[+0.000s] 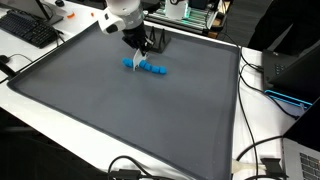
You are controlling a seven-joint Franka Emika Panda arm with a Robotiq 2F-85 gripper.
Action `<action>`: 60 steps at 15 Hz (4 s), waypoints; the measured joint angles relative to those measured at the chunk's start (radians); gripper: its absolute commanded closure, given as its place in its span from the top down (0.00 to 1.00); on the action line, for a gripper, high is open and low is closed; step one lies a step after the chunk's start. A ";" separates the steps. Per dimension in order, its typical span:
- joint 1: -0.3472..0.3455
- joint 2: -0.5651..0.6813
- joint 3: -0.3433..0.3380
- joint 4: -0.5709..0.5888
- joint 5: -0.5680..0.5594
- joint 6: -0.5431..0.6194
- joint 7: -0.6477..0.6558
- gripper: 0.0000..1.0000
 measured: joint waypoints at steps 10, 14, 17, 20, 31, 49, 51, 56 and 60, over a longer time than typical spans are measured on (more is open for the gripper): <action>0.037 -0.047 -0.017 -0.004 -0.023 -0.021 0.224 0.01; 0.043 -0.124 -0.029 -0.052 -0.024 -0.020 0.352 0.01; 0.037 -0.196 -0.030 -0.111 0.038 -0.020 0.419 0.01; 0.021 -0.274 -0.032 -0.180 0.136 -0.016 0.445 0.01; -0.014 -0.462 -0.033 -0.475 0.460 0.184 0.434 0.01; -0.023 -0.480 -0.033 -0.679 0.673 0.436 0.547 0.01; -0.023 -0.479 -0.033 -0.688 0.674 0.458 0.575 0.01; -0.023 -0.477 -0.033 -0.708 0.677 0.504 0.631 0.01; -0.023 -0.469 -0.032 -0.713 0.685 0.529 0.661 0.01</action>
